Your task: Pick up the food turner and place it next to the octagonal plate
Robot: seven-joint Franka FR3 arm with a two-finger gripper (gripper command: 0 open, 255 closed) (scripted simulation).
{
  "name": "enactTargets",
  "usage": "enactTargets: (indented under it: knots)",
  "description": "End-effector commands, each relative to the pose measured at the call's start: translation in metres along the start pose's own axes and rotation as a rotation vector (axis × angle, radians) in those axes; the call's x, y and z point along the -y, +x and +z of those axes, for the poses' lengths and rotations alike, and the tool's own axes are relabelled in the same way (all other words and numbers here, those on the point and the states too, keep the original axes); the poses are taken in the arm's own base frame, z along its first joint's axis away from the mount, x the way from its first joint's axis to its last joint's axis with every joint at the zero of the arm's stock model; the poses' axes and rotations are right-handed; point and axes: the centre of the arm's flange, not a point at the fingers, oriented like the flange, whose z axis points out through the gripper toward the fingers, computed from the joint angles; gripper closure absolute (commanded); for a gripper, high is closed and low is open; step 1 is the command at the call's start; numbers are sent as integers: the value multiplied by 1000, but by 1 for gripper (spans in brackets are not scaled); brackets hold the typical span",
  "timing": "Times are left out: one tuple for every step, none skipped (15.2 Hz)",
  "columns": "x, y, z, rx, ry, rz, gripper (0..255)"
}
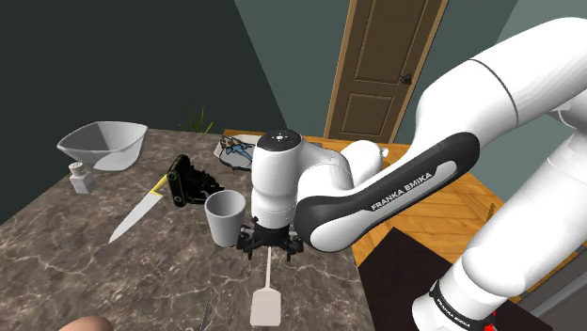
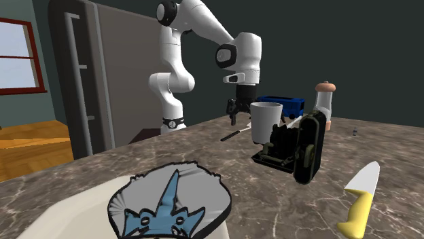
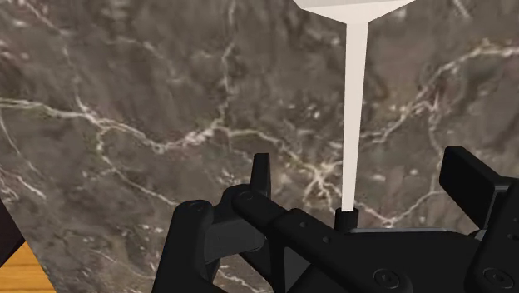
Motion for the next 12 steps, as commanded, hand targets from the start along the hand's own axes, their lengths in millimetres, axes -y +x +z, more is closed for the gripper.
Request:
enactTargets:
  knots:
    - [0,0,0,0,0,0,0]
    - [0,0,0,0,0,0,0]
    - [0,0,0,0,0,0,255]
    - [0,0,0,0,0,0,255]
    - [0,0,0,0,0,0,255]
    - [0,0,0,0,0,0,255]
    - [0,0,0,0,0,0,255]
    - [0,0,0,0,0,0,255]
    - [0,0,0,0,0,0,255]
    - [0,0,0,0,0,0,255]
    - [0,0,0,0,0,0,255]
    - [0,0,0,0,0,0,255]
